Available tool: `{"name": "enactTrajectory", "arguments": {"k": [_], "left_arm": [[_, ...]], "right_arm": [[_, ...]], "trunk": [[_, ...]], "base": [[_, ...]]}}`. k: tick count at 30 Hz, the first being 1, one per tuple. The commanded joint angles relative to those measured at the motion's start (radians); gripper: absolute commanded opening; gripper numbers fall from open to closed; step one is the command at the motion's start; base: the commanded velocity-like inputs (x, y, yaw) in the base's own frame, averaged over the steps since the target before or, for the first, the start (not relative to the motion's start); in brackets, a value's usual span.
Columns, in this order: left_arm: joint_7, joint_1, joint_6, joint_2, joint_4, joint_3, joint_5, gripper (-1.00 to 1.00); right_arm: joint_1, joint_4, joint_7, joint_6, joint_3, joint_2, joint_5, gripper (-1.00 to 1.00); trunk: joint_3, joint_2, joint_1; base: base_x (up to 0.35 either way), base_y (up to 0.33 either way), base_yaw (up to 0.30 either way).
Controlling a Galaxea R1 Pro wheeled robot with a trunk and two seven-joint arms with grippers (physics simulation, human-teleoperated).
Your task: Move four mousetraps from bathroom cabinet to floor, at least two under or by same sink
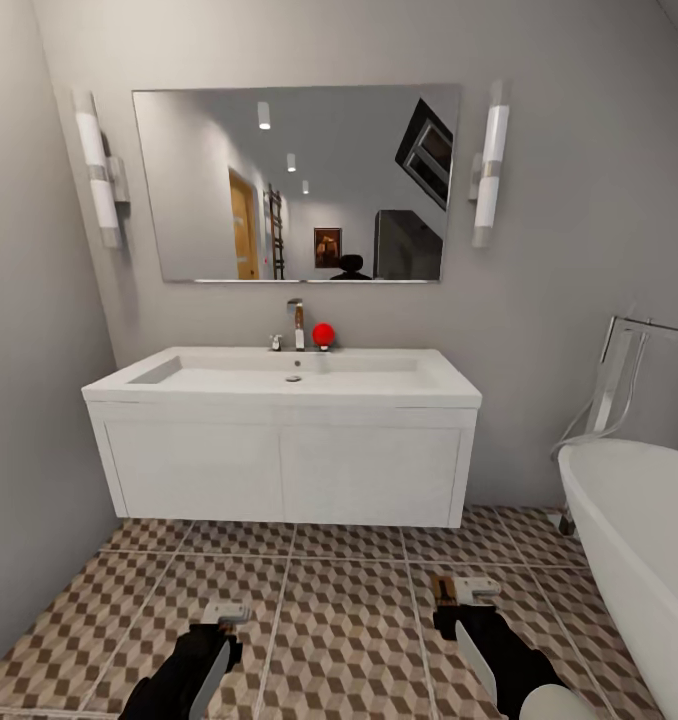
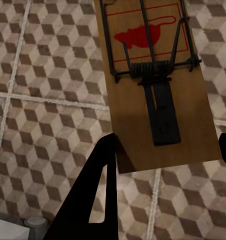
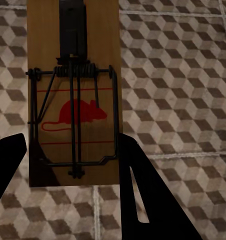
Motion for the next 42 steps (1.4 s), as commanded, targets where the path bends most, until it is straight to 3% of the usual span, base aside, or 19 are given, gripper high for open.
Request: {"name": "enactTrajectory", "arguments": {"k": [1, 19, 39, 42], "left_arm": [[0.000, 0.000, 0.002, -0.001, -0.003, 0.003, -0.006, -1.00], [-0.004, 0.000, -0.042, -0.004, -0.005, 0.005, -0.002, -1.00], [-0.005, 0.000, -0.044, -0.007, -0.009, 0.005, 0.001, -1.00], [-0.005, 0.000, -0.063, -0.007, -0.030, 0.005, 0.001, -1.00]], "right_arm": [[0.000, -0.002, -0.007, 0.004, 0.006, -0.001, -0.006, -1.00], [0.000, -0.003, -0.006, 0.004, 0.006, 0.001, -0.006, -1.00], [0.000, -0.003, -0.004, 0.004, 0.006, 0.002, -0.006, -1.00], [0.000, -0.003, -0.004, 0.004, 0.006, 0.002, -0.006, -1.00]], "trunk": [[-0.001, -0.001, 0.000], [-0.001, -0.001, 0.000], [-0.064, -0.141, 0.077], [-0.064, -0.141, 0.077]], "base": [[0.000, 0.000, 0.000], [0.000, 0.000, 0.000], [0.000, 0.000, 0.000], [0.000, 0.000, 0.000]]}}
